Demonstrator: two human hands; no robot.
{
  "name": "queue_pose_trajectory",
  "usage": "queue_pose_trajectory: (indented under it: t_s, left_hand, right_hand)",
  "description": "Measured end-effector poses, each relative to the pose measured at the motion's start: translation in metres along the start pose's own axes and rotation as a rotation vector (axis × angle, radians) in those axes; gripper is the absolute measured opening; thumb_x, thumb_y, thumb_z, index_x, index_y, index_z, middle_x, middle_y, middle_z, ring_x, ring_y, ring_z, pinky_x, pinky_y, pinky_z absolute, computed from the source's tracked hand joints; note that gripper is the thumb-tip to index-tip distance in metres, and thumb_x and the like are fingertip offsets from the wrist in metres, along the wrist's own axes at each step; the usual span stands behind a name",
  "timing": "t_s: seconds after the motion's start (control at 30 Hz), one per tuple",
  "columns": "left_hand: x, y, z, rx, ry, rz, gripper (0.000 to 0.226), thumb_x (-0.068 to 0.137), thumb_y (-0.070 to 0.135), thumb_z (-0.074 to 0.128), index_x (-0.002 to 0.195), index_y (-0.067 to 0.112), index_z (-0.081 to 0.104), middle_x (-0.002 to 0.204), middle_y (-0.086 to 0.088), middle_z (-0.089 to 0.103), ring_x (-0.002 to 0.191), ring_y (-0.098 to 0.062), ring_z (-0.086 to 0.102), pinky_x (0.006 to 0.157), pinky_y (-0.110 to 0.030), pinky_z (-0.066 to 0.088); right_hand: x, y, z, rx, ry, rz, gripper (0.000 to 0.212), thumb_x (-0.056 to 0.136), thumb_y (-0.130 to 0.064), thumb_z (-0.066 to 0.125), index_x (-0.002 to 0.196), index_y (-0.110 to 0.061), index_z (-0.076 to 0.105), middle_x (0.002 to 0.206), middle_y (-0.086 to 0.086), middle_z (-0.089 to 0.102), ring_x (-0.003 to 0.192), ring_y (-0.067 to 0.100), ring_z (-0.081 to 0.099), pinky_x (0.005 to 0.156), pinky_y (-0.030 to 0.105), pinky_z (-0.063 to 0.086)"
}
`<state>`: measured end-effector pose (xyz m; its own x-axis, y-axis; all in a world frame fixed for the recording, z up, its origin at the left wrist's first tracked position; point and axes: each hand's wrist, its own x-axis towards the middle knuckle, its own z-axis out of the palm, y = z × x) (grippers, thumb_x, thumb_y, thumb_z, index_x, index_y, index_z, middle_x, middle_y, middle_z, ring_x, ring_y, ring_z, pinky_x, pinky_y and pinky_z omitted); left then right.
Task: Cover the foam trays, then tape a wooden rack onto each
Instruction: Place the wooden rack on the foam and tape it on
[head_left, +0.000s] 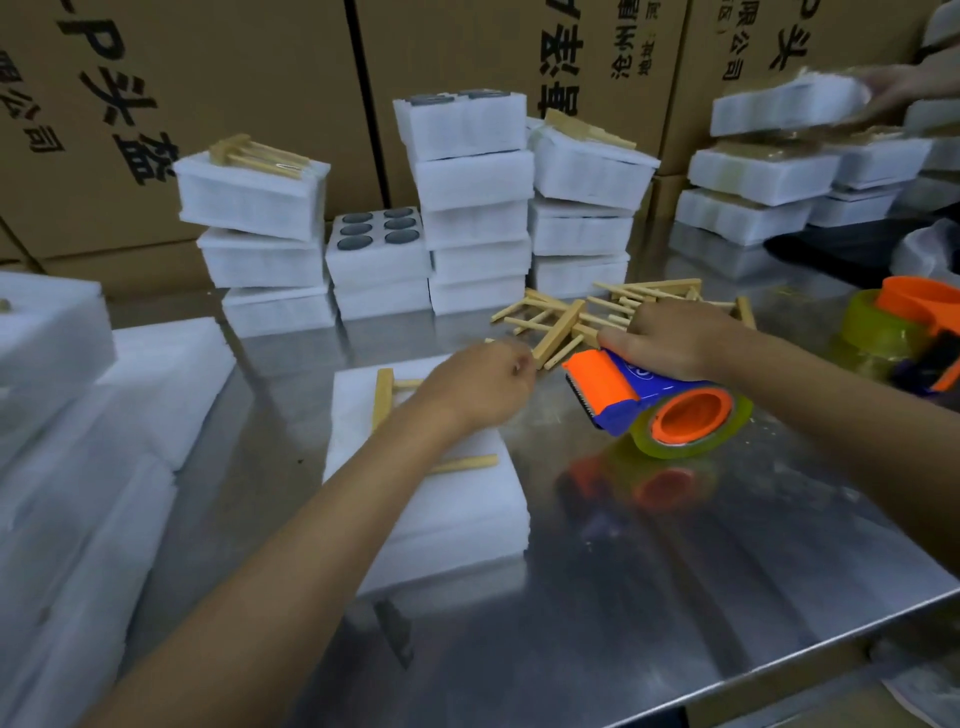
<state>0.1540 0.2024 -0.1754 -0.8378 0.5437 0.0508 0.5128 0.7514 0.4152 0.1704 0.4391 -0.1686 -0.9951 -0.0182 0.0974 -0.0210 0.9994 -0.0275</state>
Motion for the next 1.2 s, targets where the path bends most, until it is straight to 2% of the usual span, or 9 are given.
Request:
queue_pose_trajectory:
  t_s: [0.1,0.2,0.27,0.5,0.63,0.77,0.83,1.0,1.2]
  left_hand:
    - [0.002,0.001,0.015,-0.169,0.047,-0.038,0.033,0.098,0.031,0.045,0.077,0.014,0.064,0.066,0.012,0.067,0.082,-0.014,0.064,0.098,-0.037,0.042]
    - [0.004,-0.005,0.021,-0.335,0.125,-0.098,0.036,0.084,0.047,0.057,0.073,0.013,0.062,0.054,0.017,0.055,0.072,-0.012,0.057,0.08,-0.03,0.044]
    - [0.004,-0.006,0.022,-0.347,0.124,-0.103,0.031,0.072,0.051,0.058,0.064,0.021,0.06,0.051,0.021,0.054,0.071,-0.008,0.054,0.071,-0.027,0.04]
    - [0.0,-0.006,0.025,-0.233,0.132,-0.048,0.024,0.084,0.032,0.063,0.061,0.024,0.059,0.058,0.016,0.056,0.093,-0.019,0.055,0.086,-0.033,0.045]
    - [0.0,-0.003,0.017,-0.568,0.147,-0.067,0.032,0.088,0.026,0.059,0.057,0.022,0.052,0.049,0.014,0.049,0.056,-0.005,0.048,0.06,-0.027,0.038]
    - [-0.002,-0.004,0.02,-0.554,0.137,-0.062,0.03,0.084,0.033,0.054,0.056,0.026,0.054,0.05,0.016,0.052,0.059,-0.008,0.05,0.06,-0.03,0.038]
    - [0.0,-0.005,0.018,-0.606,0.145,-0.078,0.03,0.087,0.03,0.052,0.058,0.023,0.052,0.053,0.013,0.054,0.057,-0.006,0.049,0.06,-0.031,0.038]
    - [-0.004,-0.002,0.013,-0.62,0.095,-0.046,0.023,0.079,0.031,0.044,0.065,0.017,0.055,0.073,0.002,0.061,0.079,-0.022,0.054,0.089,-0.048,0.048]
    - [-0.01,-0.001,0.021,-0.354,0.082,0.044,0.029,0.094,0.025,0.04,0.067,0.021,0.051,0.066,0.008,0.055,0.081,-0.019,0.051,0.077,-0.036,0.033]
  right_hand:
    - [0.001,-0.002,0.002,-0.021,0.023,0.021,0.063,0.094,-0.065,0.027,0.068,-0.018,0.06,0.069,0.004,0.06,0.067,0.018,0.054,0.056,0.032,0.03]
    - [0.002,-0.013,0.004,-0.099,0.057,0.001,0.063,0.094,-0.064,0.028,0.059,-0.019,0.055,0.063,0.003,0.056,0.062,0.017,0.051,0.054,0.031,0.025]
    - [0.004,-0.022,0.006,-0.156,0.092,-0.015,0.063,0.093,-0.064,0.029,0.056,-0.018,0.052,0.06,0.002,0.053,0.057,0.016,0.048,0.051,0.03,0.023]
    - [0.008,-0.044,0.013,-0.274,0.113,-0.008,0.06,0.09,-0.066,0.026,0.061,-0.02,0.054,0.062,-0.001,0.051,0.057,0.013,0.043,0.051,0.028,0.023]
    - [0.012,-0.057,0.014,-0.354,0.072,0.039,0.059,0.091,-0.065,0.026,0.07,-0.021,0.058,0.068,-0.001,0.054,0.065,0.018,0.05,0.058,0.032,0.029]
    - [0.019,-0.076,0.019,-0.436,0.038,-0.001,0.057,0.093,-0.063,0.027,0.07,-0.019,0.056,0.071,-0.002,0.058,0.063,0.017,0.051,0.056,0.031,0.028]
    - [0.017,-0.063,0.013,-0.359,0.105,0.09,0.058,0.094,-0.062,0.027,0.07,-0.017,0.055,0.072,0.001,0.057,0.066,0.02,0.051,0.058,0.031,0.03]
    - [-0.008,-0.024,0.013,-0.187,0.405,0.365,0.059,0.095,-0.055,0.031,0.055,-0.013,0.045,0.055,0.006,0.045,0.05,0.022,0.038,0.056,0.03,0.027]
    - [-0.047,-0.028,0.026,-0.174,0.618,0.361,0.056,0.094,-0.046,0.044,0.056,-0.008,0.057,0.048,0.009,0.047,0.046,0.023,0.04,0.053,0.027,0.029]
